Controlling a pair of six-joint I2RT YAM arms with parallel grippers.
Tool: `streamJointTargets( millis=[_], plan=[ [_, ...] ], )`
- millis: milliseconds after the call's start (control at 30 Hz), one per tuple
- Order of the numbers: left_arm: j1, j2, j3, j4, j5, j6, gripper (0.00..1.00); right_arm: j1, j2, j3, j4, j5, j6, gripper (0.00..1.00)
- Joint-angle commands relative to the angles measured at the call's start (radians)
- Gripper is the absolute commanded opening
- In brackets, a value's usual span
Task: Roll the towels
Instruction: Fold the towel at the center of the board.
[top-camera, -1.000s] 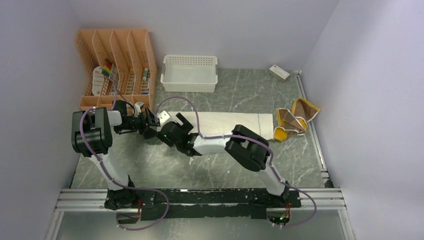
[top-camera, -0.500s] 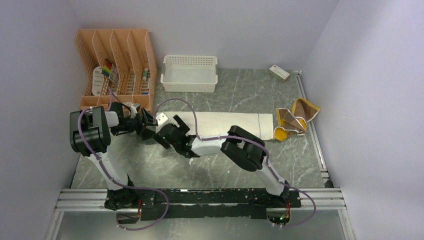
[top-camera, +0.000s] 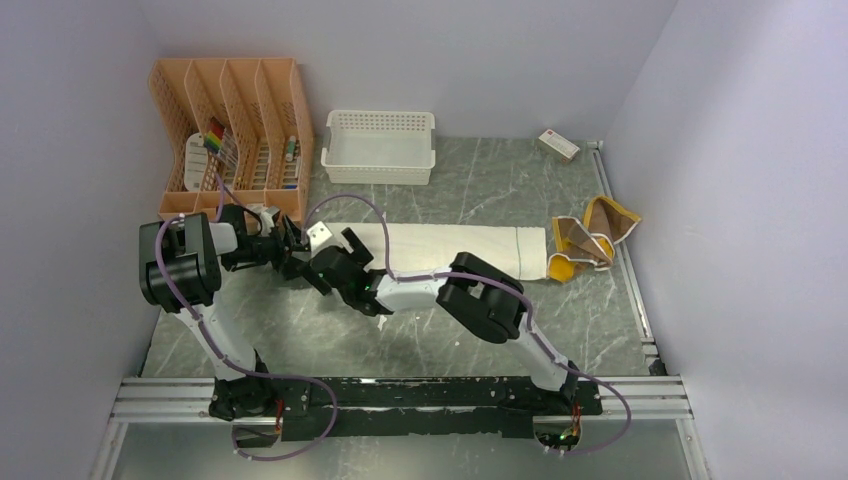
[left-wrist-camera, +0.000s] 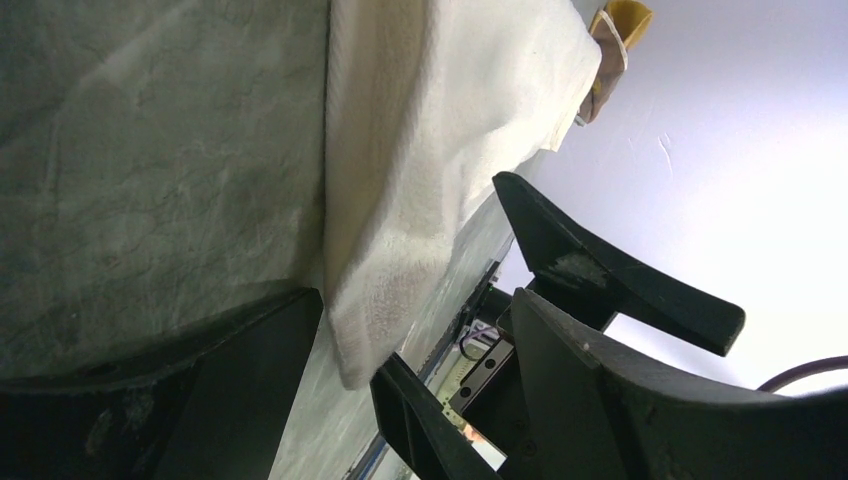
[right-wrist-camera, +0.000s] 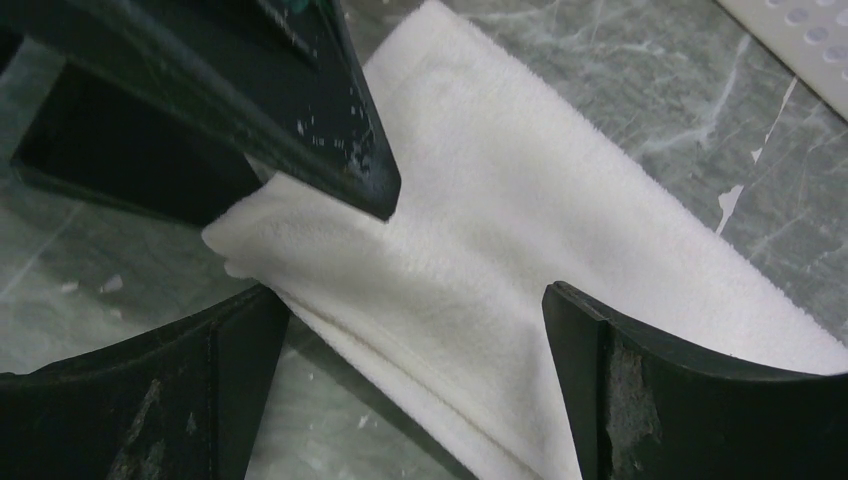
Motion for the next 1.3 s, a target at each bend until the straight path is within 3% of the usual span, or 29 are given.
streamJointTargets(
  millis=[0, 633, 967, 1267],
  plan=[
    [0.025, 0.069, -0.051, -0.015, -0.352, 0.079, 0.90, 0.000, 0.052, 0.055, 0.011, 0.060, 0.018, 1.00],
    [0.019, 0.088, -0.041, 0.020, -0.356, 0.051, 0.88, -0.014, -0.068, -0.039, 0.111, 0.039, 0.012, 0.99],
    [-0.008, 0.089, -0.037, 0.096, -0.356, -0.057, 0.88, -0.015, -0.081, -0.048, 0.116, -0.017, 0.016, 0.96],
    [-0.033, 0.114, 0.022, 0.134, -0.342, -0.111, 0.81, -0.015, -0.070, -0.039, 0.109, -0.027, 0.012, 0.96]
  ],
)
